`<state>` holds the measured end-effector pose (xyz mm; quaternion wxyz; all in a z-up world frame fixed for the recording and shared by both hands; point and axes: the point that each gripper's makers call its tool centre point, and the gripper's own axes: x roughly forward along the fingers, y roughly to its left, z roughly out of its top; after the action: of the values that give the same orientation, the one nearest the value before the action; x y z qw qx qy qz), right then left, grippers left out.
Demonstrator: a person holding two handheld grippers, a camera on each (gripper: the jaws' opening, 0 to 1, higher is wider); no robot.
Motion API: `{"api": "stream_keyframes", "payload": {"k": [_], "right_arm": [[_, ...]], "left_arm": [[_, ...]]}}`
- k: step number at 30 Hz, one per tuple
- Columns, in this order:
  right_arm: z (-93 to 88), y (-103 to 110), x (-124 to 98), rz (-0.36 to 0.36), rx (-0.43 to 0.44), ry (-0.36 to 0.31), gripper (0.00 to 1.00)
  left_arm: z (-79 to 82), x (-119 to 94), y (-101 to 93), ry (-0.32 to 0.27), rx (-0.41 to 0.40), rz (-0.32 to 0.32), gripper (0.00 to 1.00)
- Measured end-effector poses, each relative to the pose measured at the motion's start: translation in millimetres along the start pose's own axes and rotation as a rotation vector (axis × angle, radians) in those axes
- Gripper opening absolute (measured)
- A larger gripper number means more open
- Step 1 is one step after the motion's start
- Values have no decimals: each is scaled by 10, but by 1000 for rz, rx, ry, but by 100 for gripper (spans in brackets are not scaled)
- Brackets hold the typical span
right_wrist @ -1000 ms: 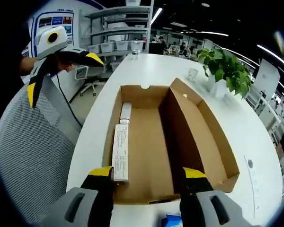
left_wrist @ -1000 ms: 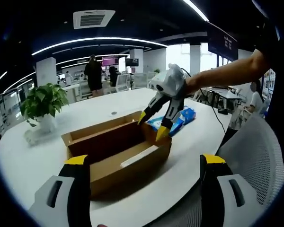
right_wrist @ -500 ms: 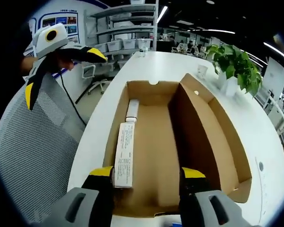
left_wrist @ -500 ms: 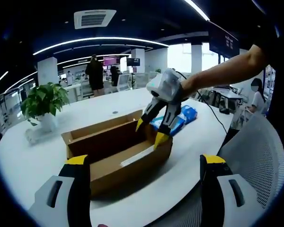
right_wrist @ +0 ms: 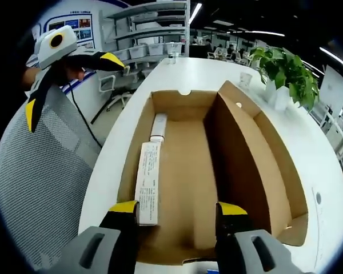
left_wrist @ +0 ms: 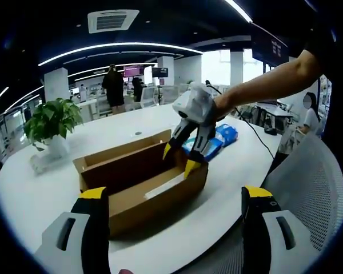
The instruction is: Operate the shoe box by opening the lid, removing the specified soft item, and placing it in the target area until the item is outside and the box remains undamaged.
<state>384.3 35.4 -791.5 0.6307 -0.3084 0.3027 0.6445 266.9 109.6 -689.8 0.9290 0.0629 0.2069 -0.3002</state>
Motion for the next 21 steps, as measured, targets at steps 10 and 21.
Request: {"api": "stream_keyframes", "payload": {"k": [10, 21], "right_arm": [[-45, 70, -18, 34, -30, 19, 50], [-36, -41, -44, -7, -28, 16, 50]], "left_arm": [[0, -2, 5, 2, 1, 7, 100], [-15, 2, 6, 13, 8, 9, 100]]}}
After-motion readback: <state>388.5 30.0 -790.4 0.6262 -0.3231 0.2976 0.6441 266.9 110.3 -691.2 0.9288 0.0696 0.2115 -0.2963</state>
